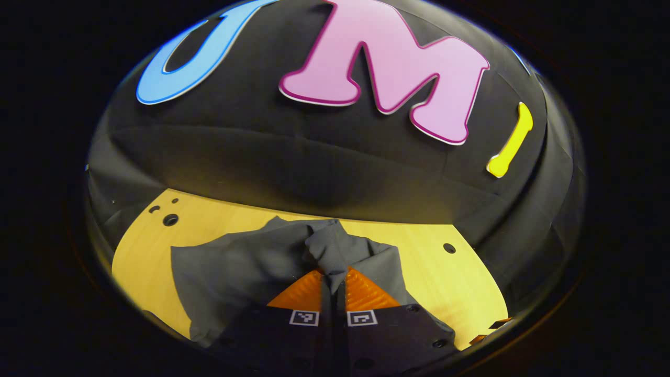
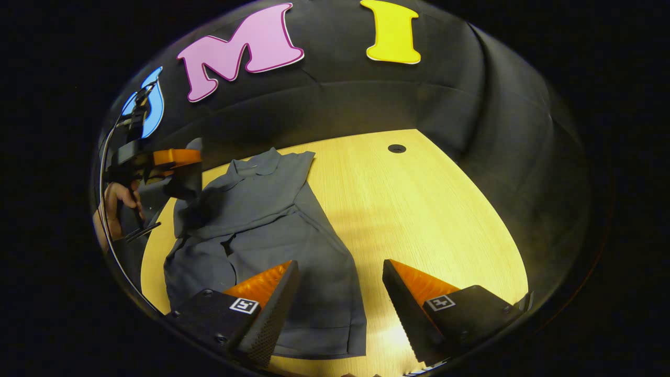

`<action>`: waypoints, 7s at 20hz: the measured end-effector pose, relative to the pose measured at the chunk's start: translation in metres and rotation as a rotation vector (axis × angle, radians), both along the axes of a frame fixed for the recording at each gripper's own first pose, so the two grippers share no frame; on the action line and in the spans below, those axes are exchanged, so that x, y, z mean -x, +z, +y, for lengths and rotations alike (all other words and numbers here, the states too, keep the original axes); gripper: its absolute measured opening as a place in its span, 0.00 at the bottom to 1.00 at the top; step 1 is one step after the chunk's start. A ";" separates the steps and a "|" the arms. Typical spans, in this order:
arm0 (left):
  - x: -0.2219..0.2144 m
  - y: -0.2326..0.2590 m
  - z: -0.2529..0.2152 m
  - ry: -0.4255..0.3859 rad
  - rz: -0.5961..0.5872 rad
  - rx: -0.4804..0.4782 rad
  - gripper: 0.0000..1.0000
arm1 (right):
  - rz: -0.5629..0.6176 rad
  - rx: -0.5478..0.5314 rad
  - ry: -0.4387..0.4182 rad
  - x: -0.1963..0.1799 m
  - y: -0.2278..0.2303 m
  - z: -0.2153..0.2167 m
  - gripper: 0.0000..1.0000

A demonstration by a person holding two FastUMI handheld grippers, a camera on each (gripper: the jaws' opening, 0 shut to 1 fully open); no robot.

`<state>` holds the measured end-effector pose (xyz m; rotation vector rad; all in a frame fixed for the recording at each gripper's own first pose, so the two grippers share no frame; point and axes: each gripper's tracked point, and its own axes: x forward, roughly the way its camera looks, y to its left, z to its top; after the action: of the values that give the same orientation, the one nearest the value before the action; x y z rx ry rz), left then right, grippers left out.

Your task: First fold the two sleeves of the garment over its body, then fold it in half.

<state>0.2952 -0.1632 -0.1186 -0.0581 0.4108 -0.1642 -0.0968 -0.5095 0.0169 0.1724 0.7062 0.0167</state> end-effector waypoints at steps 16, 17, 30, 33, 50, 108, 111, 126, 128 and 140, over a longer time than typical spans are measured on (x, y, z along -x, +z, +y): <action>-0.022 -0.093 -0.116 -0.157 0.109 -0.154 0.23 | 0.084 -0.018 0.037 -0.002 -0.028 0.007 0.99; -0.022 -0.094 -0.117 -0.162 0.103 -0.177 0.19 | 0.086 -0.019 0.040 -0.002 -0.028 0.007 0.99; 0.120 -0.094 0.071 0.055 0.150 -0.222 0.96 | 0.168 0.004 0.099 0.007 -0.059 0.023 0.99; 0.188 -0.115 0.133 0.159 0.226 -0.213 0.96 | 0.220 -0.012 0.081 0.023 -0.070 0.021 0.99; 0.332 -0.201 0.222 0.384 0.477 -0.170 0.95 | 0.345 0.105 0.125 0.084 -0.108 0.027 0.97; 0.036 0.057 0.166 0.241 -0.123 0.144 0.05 | -0.349 0.016 0.242 -0.215 0.079 0.112 0.05; 0.005 0.049 0.178 0.262 -0.106 0.169 0.05 | -0.369 0.035 0.234 -0.242 0.080 0.116 0.05; -0.112 0.010 0.211 0.232 -0.153 0.099 0.05 | -0.364 0.075 0.190 -0.349 0.049 0.126 0.05; -0.117 0.000 0.218 0.242 -0.138 0.095 0.05 | -0.341 0.090 0.181 -0.352 0.037 0.124 0.05; -0.081 0.034 0.219 0.239 -0.158 -0.054 0.69 | -0.304 0.034 0.145 -0.311 0.069 0.115 0.69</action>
<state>0.3762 0.0556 -0.0849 -0.0402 0.2475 0.0775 0.2146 -0.3942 0.0862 0.0832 0.4142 0.1665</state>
